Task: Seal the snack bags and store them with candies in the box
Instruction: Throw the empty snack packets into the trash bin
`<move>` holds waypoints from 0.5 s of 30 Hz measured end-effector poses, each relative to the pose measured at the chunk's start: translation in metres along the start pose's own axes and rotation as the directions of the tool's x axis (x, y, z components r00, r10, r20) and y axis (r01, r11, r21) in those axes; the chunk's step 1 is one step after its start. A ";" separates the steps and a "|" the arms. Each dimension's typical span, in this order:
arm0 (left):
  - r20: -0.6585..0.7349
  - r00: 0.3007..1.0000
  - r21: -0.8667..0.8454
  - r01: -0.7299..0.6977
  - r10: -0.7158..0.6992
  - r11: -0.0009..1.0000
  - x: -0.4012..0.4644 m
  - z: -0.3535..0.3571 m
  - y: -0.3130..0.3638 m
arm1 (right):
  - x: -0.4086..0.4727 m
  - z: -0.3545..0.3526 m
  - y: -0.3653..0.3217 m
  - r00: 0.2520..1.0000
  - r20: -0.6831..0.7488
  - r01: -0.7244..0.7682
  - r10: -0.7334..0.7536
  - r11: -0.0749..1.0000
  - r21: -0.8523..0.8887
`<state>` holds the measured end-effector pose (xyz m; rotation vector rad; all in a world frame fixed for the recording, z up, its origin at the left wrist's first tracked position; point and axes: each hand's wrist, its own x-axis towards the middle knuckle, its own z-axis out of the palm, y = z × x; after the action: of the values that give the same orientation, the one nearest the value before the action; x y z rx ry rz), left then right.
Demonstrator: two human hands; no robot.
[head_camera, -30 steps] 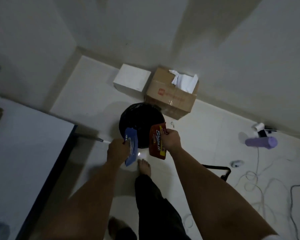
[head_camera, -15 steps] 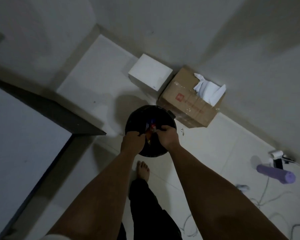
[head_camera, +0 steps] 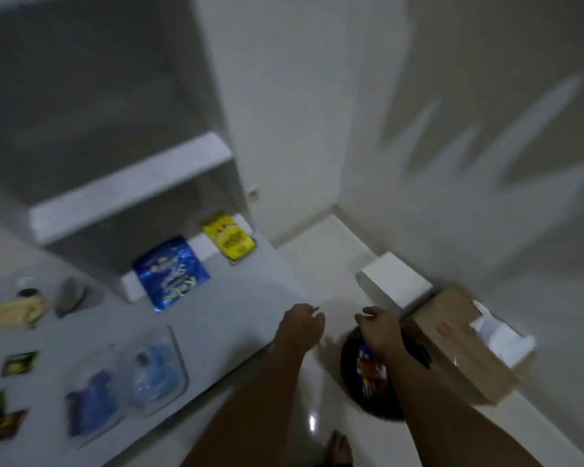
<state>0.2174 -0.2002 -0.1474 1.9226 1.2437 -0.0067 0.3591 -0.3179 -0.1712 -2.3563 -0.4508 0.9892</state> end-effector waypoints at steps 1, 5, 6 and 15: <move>0.011 0.998 -0.030 0.059 -0.059 0.998 -0.010 -0.021 -0.006 | -0.011 0.006 -0.018 0.999 0.009 0.033 -0.033 0.999 -0.027; -0.104 0.982 -0.095 0.147 -0.157 0.985 -0.026 -0.103 -0.039 | -0.051 0.025 -0.086 0.984 -0.005 0.175 -0.176 0.981 -0.080; -0.130 0.977 -0.111 0.157 -0.171 0.981 -0.030 -0.121 -0.046 | -0.058 0.029 -0.101 0.979 -0.011 0.204 -0.206 0.975 -0.083; -0.358 0.888 -0.208 0.225 -0.288 0.952 -0.034 -0.211 -0.110 | -0.053 0.077 -0.203 0.928 0.007 0.370 -0.373 0.918 -0.139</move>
<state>0.0313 -0.0731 -0.0639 1.6519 1.7007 0.3404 0.2484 -0.1546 -0.0659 -2.2763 -0.9473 0.7743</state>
